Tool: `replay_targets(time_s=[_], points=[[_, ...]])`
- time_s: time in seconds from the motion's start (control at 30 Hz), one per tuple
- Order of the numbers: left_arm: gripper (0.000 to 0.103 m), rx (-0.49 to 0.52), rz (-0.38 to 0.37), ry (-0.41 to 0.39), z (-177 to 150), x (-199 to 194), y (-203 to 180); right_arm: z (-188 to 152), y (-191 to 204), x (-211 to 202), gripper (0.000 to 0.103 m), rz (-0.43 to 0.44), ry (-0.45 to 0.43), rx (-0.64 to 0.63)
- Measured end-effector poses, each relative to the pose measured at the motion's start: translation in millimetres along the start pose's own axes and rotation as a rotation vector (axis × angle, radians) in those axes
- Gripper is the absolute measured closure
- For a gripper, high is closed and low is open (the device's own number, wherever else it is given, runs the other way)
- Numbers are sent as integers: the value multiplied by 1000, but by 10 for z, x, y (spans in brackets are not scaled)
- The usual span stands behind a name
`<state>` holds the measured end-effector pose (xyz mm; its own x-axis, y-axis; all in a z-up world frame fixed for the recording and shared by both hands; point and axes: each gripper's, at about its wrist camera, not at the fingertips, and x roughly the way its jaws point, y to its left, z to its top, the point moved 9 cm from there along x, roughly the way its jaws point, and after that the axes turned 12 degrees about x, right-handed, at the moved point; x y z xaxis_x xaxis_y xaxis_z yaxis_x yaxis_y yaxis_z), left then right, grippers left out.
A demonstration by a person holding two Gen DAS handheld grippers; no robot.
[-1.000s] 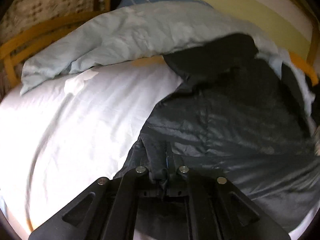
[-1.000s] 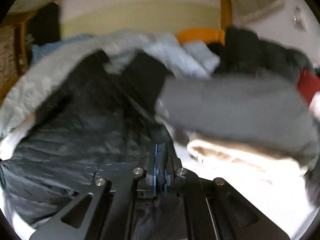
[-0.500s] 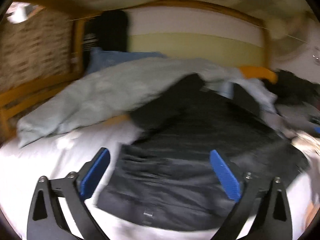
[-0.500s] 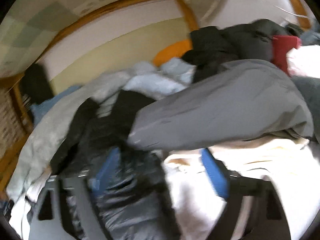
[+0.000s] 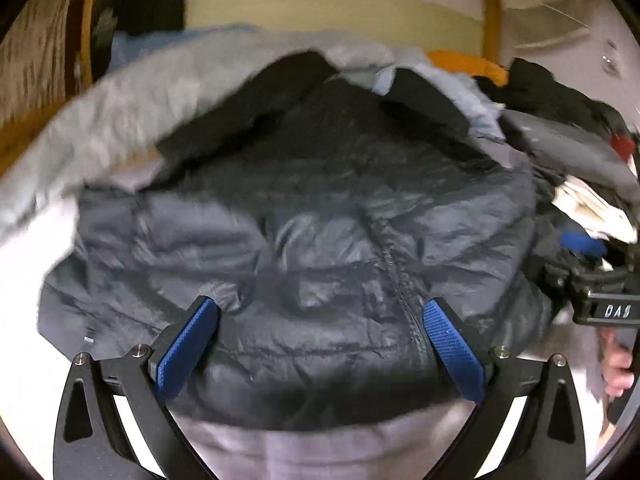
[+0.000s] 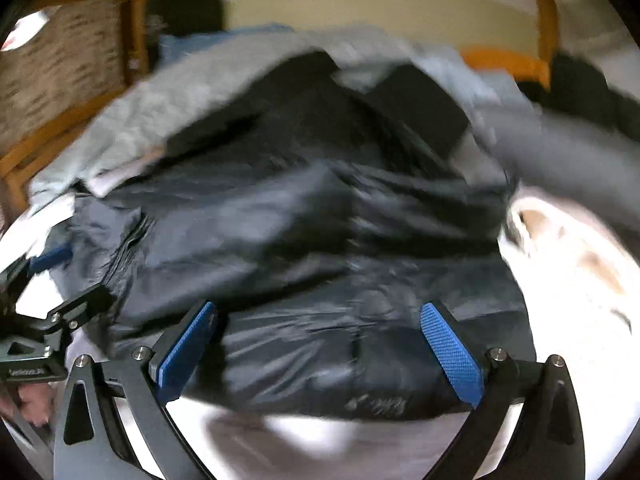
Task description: Fold large clothes
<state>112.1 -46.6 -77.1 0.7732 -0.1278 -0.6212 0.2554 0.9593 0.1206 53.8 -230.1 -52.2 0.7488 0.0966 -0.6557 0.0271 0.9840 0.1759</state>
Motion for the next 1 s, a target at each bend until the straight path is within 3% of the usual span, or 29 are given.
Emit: replay_targets(time_s=[0.1, 0.23, 0.43, 0.5, 0.6, 0.67, 0.83, 0.87, 0.9, 0.93, 1.0], points=[[0, -65, -14, 61, -56, 185, 60, -29, -226, 211, 0, -111, 75, -10], [0, -76, 38, 93, -186, 190, 93, -32, -323, 227, 0, -92, 83, 84], [0, -97, 7, 88, -241, 117, 99, -123, -265, 286, 0, -159, 121, -3], [0, -98, 12, 89, -248, 119, 108, -71, -276, 254, 0, -138, 97, 19], [0, -99, 10, 82, -243, 111, 107, 152, -257, -12, 1, -25, -51, 82], [0, -101, 8, 82, -246, 105, 111, 268, -232, -124, 1, -5, -101, 75], [0, -98, 10, 80, -244, 98, 112, 227, -394, 32, 1, -65, -39, 103], [3, -98, 13, 70, -237, 80, 113, 201, -447, 55, 1, -59, -29, 137], [20, -93, 14, 52, -219, 40, 108, 188, -507, 41, 1, -54, -31, 167], [26, -77, 16, 30, -195, -9, 89, 203, -527, 15, 1, -55, -45, 171], [53, -15, -10, -2, -126, -67, -10, 267, -558, -66, 1, -90, -97, 133]])
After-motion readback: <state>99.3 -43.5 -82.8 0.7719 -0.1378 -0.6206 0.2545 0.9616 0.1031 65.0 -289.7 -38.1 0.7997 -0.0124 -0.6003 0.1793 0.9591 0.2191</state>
